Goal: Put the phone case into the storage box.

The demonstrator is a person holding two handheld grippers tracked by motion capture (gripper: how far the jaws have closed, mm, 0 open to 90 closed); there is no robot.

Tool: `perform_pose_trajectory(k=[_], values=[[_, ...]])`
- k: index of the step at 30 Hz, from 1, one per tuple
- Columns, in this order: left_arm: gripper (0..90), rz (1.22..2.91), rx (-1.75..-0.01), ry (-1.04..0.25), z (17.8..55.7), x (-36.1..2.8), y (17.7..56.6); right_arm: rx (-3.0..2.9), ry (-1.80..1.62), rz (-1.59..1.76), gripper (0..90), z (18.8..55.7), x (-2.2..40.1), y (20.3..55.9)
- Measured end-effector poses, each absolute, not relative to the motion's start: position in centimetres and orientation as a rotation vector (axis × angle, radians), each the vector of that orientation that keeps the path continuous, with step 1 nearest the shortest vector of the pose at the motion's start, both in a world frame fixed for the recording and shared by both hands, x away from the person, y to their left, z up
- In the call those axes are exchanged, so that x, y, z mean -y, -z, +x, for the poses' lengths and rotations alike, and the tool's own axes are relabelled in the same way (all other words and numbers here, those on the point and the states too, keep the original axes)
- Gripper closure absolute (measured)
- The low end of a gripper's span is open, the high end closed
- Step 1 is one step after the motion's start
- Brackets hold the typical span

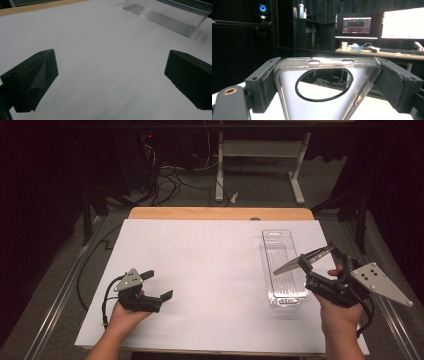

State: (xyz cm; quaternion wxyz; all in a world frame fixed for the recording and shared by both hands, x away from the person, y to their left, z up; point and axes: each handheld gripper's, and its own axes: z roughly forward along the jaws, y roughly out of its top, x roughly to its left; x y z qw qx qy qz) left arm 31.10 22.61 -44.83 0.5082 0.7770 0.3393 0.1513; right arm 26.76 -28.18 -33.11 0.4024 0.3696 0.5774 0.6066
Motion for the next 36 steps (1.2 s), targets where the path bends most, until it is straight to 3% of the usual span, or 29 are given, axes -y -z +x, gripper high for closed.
perform_pose_trajectory(k=[18, 36], values=[[0.1, 1.840, -0.822, -0.364, 31.1, -22.9, 44.6, -1.442, -1.434, 0.958, 13.2, 26.9, 28.8, 33.3], [0.1, 1.844, -0.798, -0.352, 31.1, -22.6, 44.7, -1.472, -1.385, 0.972, 13.2, 28.1, 26.5, 33.1]])
